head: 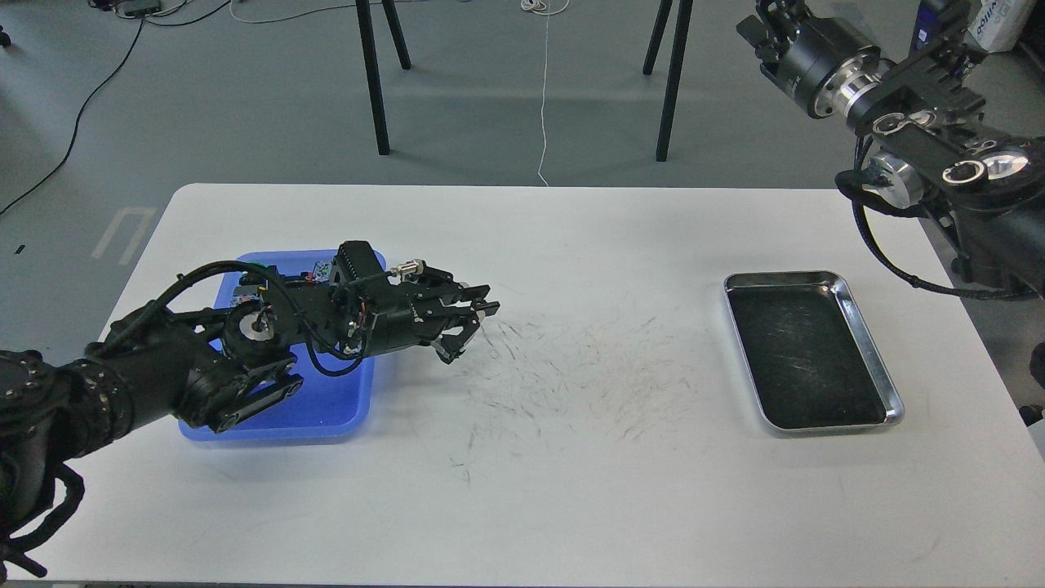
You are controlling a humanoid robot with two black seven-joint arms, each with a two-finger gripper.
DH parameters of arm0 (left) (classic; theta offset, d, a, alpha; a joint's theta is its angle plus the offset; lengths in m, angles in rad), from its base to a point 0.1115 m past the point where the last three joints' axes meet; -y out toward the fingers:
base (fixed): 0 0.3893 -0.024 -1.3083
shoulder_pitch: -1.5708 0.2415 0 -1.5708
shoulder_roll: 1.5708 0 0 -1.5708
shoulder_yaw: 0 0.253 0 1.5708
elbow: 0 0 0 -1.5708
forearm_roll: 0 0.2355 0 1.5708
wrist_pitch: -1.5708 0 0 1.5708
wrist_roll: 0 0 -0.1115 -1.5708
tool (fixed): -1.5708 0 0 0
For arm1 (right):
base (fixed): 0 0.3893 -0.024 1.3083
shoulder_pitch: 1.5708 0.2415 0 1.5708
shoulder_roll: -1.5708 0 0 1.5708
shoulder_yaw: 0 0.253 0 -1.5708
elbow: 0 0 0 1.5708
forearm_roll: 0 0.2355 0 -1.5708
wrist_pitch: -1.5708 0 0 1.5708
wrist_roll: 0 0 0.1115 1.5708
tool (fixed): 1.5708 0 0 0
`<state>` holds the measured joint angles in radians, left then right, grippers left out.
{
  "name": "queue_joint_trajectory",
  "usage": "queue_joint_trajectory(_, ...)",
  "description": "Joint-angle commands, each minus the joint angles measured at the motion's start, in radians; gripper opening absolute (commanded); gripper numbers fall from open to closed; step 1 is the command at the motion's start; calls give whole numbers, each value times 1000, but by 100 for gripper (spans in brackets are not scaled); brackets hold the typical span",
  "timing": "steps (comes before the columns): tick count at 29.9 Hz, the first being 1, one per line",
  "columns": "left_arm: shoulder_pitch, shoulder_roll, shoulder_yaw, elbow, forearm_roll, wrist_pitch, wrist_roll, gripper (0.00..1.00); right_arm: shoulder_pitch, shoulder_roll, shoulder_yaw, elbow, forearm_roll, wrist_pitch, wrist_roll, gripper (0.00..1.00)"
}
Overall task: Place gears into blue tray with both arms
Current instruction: 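Carry the gear with the left gripper to the part in the blue tray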
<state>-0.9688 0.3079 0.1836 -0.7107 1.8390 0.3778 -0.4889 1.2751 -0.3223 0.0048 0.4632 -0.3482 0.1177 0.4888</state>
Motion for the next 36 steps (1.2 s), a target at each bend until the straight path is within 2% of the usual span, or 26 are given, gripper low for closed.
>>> queue_joint_trajectory(1, -14, 59, -1, -58, 0, -31, 0, 18, 0, 0, 0, 0, 0, 0, 0, 97)
queue_joint_trajectory(21, -34, 379, 49, -305, 2, -34, 0, 19, -7, 3, 0, 6, 1, 0, 0, 97)
queue_joint_trajectory(36, 25, 430, 74, -288, 6, -31, 0, 20, -7, -9, 3, 17, 1, 2, 0, 97)
